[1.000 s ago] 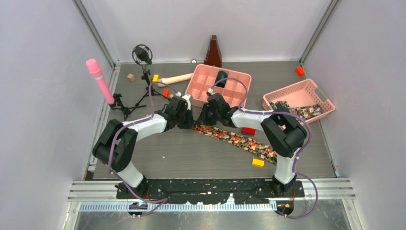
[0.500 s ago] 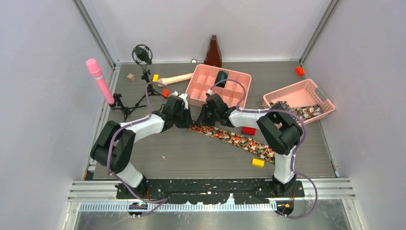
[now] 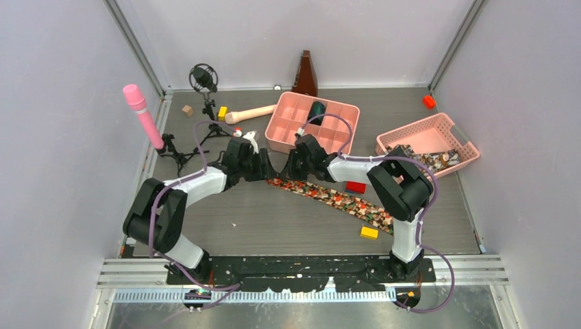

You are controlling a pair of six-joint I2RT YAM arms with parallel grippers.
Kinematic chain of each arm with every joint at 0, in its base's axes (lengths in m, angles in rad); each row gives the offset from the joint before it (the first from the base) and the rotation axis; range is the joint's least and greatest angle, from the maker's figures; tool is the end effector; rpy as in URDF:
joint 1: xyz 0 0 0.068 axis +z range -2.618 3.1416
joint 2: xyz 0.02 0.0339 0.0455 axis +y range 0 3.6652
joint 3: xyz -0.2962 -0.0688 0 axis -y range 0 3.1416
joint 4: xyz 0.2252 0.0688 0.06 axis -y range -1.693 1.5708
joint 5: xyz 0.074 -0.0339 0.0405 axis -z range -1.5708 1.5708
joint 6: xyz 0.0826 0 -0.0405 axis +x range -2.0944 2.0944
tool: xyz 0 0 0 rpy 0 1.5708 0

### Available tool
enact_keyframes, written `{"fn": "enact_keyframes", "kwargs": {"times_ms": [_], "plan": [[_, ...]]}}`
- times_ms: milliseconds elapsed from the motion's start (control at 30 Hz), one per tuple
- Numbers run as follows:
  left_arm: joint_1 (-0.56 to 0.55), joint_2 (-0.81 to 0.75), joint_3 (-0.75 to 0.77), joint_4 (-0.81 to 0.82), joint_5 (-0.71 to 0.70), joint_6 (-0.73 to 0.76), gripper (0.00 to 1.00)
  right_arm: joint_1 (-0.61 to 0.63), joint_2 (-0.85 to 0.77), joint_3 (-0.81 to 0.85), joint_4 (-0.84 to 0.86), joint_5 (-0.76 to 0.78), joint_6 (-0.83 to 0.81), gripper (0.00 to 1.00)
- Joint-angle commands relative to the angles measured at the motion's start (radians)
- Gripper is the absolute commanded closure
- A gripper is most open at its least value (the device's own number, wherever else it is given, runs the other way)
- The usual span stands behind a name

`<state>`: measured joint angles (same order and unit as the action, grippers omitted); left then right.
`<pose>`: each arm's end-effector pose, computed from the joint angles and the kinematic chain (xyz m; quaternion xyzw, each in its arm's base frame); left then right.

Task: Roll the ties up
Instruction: Roll the tie at the center of the board.

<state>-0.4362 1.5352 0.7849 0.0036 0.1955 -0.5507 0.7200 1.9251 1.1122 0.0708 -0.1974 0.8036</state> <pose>0.2913 -0.1535 0.1945 -0.0132 0.9127 -0.2675 0.3087 0.3166 0.2993 0.1642 -0.0016 0.9118 0.3418 0.2276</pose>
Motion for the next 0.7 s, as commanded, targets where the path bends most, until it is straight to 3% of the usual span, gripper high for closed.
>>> {"fn": "enact_keyframes", "kwargs": {"times_ms": [0, 433, 667], "plan": [[0.037, 0.021, -0.024, 0.072, 0.036, -0.04, 0.44, 0.004, -0.016, -0.017, 0.021, 0.001, 0.005, 1.0], [0.053, 0.112, -0.062, 0.181, 0.168, -0.103, 0.43, 0.004, -0.028, -0.029, 0.023, 0.011, 0.003, 1.0], [0.053, 0.142, -0.088, 0.234, 0.219, -0.131, 0.61, 0.004, -0.032, -0.035, 0.026, 0.015, 0.006, 1.0]]}}
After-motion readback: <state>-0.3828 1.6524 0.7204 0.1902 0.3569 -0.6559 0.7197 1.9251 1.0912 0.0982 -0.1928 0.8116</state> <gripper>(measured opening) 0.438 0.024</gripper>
